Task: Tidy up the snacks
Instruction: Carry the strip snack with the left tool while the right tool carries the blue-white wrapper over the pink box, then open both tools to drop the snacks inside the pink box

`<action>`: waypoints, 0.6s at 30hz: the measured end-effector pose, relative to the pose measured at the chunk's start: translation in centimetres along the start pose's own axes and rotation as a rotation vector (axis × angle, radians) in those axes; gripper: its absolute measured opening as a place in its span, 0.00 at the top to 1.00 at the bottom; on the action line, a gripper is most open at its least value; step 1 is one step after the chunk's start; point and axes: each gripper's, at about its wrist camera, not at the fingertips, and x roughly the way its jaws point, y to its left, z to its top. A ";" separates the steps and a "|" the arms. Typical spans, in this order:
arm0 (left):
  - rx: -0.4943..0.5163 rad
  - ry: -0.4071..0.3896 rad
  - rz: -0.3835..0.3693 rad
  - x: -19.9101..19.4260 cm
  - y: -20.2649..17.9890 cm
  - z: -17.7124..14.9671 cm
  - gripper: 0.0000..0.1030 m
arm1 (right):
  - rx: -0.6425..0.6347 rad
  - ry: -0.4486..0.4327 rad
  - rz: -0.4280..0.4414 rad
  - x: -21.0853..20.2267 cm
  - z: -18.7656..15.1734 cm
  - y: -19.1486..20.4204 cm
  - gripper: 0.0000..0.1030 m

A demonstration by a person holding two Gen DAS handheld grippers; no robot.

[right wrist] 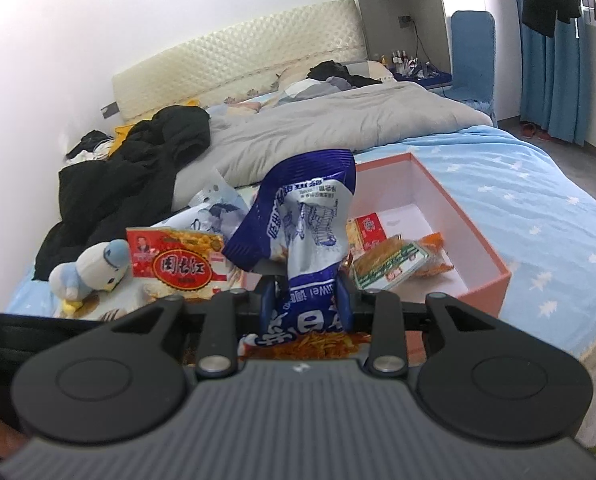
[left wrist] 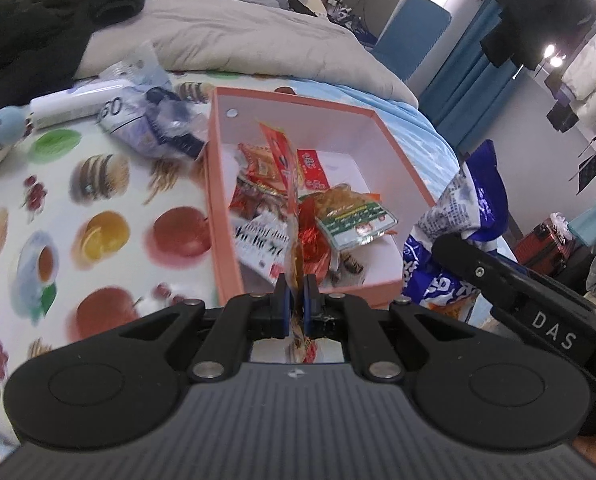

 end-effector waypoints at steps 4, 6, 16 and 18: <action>0.016 0.010 0.006 2.4 -0.9 2.8 0.93 | 0.010 0.002 0.002 2.4 1.7 -1.4 0.66; 0.027 0.013 0.008 3.8 -1.2 4.2 0.93 | 0.008 -0.002 -0.001 3.7 2.8 -2.1 0.66; 0.058 0.093 0.007 11.2 -0.8 8.1 0.93 | 0.025 0.050 -0.032 10.6 4.2 -4.5 0.66; 0.050 0.114 0.007 12.4 -0.3 8.4 0.93 | 0.036 0.073 -0.039 12.1 4.1 -4.7 0.66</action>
